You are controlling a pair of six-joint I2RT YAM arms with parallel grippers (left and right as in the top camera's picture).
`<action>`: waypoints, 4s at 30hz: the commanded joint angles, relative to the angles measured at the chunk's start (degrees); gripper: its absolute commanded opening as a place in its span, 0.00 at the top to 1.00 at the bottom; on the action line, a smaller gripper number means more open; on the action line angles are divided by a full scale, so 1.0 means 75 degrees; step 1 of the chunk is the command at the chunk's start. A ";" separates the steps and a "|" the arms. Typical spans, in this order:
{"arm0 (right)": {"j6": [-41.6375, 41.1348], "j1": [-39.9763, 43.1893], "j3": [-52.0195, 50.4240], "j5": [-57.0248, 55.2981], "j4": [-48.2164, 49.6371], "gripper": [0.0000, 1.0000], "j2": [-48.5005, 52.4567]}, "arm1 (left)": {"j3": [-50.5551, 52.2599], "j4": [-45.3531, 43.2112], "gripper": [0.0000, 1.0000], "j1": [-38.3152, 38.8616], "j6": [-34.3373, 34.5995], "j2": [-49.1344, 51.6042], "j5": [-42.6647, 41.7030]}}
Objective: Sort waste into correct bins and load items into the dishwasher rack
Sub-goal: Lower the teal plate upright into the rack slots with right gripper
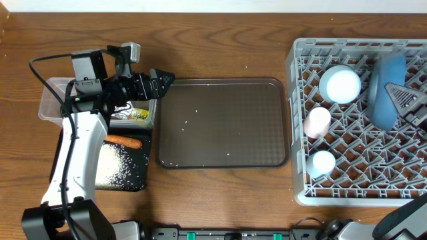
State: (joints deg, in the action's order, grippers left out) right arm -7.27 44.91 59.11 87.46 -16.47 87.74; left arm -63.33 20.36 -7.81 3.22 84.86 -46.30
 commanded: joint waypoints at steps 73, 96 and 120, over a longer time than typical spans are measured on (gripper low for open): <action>-0.2917 0.3293 -0.1011 0.0259 -0.1358 0.15 0.0015 | 0.0015 -0.0012 0.00 -0.0020 0.0070 -0.0073 -0.0017; -0.1107 0.3258 -0.1011 0.0259 -0.5957 0.01 -0.0227 | 0.0015 -0.0012 0.00 -0.0020 0.0070 -0.0073 -0.0017; 0.6406 0.3159 -0.0822 0.0082 -1.0745 0.01 -0.0376 | 0.0015 -0.0012 0.00 -0.0020 0.0070 -0.0073 -0.0017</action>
State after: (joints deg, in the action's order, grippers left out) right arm 28.80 69.56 51.44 87.77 -97.30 86.06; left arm -63.33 20.38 -7.81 3.25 84.86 -46.30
